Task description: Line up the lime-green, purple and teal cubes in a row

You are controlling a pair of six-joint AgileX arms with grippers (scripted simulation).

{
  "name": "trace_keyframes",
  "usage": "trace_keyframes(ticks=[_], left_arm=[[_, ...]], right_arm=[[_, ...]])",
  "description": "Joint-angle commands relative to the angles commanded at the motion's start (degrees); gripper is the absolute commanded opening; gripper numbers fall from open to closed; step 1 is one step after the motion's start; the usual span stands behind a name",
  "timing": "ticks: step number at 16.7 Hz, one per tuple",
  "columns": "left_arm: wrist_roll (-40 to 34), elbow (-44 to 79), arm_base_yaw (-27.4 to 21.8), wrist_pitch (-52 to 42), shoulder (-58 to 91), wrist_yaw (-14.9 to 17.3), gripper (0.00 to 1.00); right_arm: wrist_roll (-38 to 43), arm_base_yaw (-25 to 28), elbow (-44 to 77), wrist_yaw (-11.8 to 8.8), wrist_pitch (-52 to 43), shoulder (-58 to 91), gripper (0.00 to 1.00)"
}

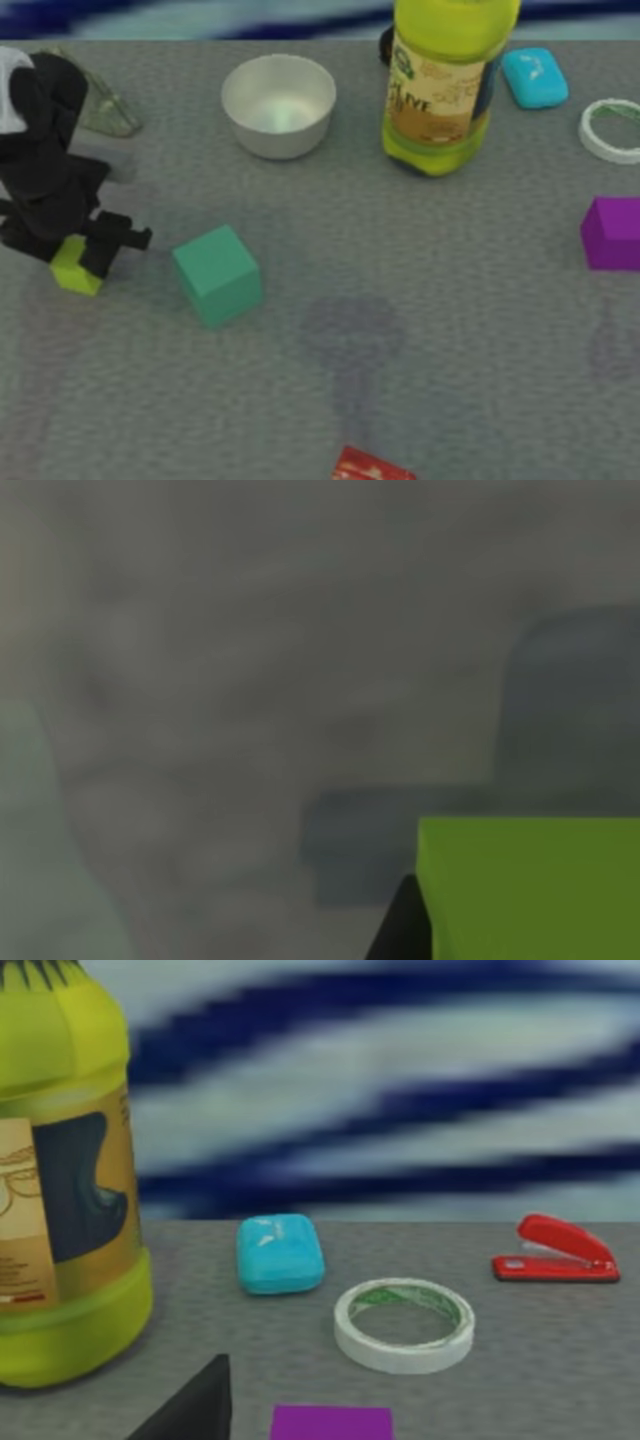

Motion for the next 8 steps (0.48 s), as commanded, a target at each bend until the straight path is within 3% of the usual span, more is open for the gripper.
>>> trace_keyframes(ticks=[8], left_arm=[[-0.19, 1.56, 0.09, -1.96, -2.53, 0.46, 0.0]], right_arm=[[0.0, 0.0, 0.0, 0.0, 0.0, 0.0, 1.0]])
